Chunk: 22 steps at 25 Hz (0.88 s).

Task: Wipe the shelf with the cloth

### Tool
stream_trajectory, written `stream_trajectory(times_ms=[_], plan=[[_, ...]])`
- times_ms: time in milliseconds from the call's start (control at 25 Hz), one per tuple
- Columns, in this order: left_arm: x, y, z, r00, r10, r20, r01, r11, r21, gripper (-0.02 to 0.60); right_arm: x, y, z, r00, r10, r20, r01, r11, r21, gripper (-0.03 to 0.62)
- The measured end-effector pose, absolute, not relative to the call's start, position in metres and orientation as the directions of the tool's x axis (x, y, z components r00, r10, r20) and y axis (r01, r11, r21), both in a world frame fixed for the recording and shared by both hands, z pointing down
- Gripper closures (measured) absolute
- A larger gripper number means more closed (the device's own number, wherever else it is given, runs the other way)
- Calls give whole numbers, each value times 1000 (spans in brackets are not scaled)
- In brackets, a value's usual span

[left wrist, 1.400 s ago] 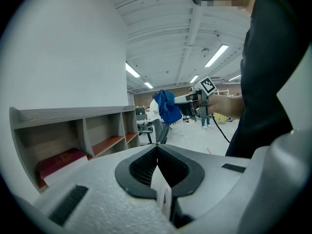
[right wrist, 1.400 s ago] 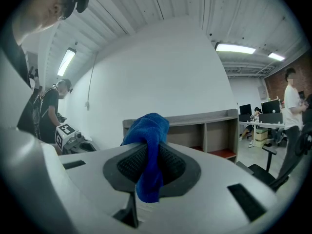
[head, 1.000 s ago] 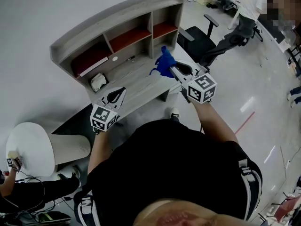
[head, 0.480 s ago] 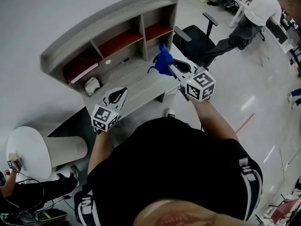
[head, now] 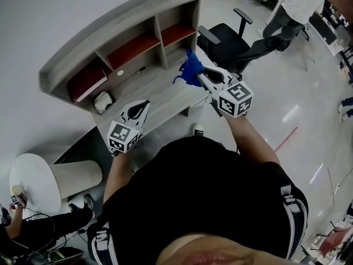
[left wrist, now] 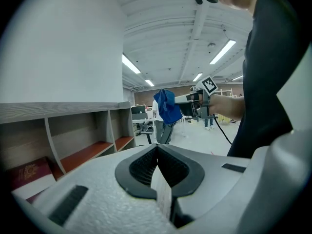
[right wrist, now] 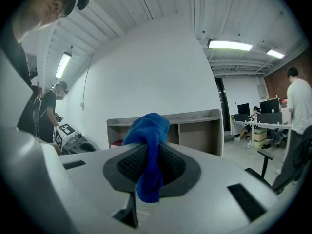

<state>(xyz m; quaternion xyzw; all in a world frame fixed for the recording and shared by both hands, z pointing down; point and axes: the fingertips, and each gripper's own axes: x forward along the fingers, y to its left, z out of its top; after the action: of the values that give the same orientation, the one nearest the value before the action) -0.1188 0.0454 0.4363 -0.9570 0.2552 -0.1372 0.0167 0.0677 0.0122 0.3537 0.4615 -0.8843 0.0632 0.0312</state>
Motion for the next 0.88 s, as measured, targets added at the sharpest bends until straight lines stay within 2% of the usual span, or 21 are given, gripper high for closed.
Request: stream_trajectory(times_ms=[880], plan=[[-94, 10, 447, 853, -447, 269, -444, -893, -76, 565, 90, -9, 370, -530, -835, 147, -848, 520, -105, 536]])
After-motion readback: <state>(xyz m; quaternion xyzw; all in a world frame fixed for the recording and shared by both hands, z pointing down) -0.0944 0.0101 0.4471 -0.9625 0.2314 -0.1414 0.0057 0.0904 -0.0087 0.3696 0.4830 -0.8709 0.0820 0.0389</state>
